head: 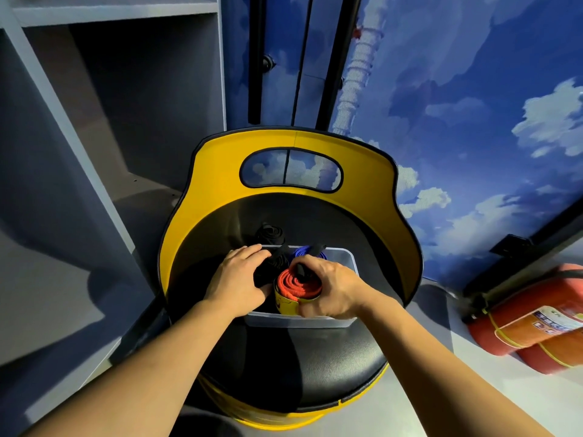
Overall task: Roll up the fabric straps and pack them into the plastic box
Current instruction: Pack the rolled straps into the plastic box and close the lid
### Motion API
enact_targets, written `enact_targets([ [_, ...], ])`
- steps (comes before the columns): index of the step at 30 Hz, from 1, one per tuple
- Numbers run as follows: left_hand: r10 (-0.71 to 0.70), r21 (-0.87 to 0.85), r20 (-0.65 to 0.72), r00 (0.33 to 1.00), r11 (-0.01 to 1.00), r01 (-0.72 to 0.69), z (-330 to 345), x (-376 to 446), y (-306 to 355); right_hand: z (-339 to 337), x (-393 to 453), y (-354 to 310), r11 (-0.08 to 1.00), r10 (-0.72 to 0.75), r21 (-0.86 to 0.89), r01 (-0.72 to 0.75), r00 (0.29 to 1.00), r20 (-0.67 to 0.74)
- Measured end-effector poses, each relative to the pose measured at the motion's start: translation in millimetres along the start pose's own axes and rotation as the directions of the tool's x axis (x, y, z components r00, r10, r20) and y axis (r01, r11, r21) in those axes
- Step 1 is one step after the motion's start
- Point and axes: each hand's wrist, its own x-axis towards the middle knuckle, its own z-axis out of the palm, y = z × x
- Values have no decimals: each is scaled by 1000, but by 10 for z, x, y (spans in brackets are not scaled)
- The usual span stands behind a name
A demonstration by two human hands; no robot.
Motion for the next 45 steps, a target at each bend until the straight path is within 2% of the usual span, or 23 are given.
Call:
enact_targets([
  [4, 41, 31, 0, 999, 999, -41, 2, -12, -18, 52, 0, -13, 993, -12, -118, 8, 999, -37],
  [8, 45, 55, -13, 999, 998, -44, 12, -37, -5, 54, 29, -26, 985, 6, -172, -5, 1000, 5],
  [19, 37, 134, -15, 999, 990, -34, 75, -50, 57, 17, 6, 8, 997, 23, -71, -17, 996, 82],
  [26, 31, 149, -45, 999, 989, -24, 120, -39, 31, -58, 30, -30, 997, 41, -68, -30, 985, 168],
  [31, 1, 115, -52, 999, 993, 5, 122, -23, 42, -30, 2, -16, 998, 17, -70, -6, 988, 151],
  [37, 53, 104, -11, 999, 993, -51, -5, 34, 0, 40, -35, 12, 991, 23, -130, -11, 996, 86],
  [41, 84, 194, 13, 996, 977, -85, -58, 82, -34, 141, -40, -16, 982, 6, -191, 1, 999, 34],
  [45, 95, 229, -2, 995, 969, -92, -45, 94, -25, 156, -37, 13, 991, 6, -133, -4, 1000, 16],
])
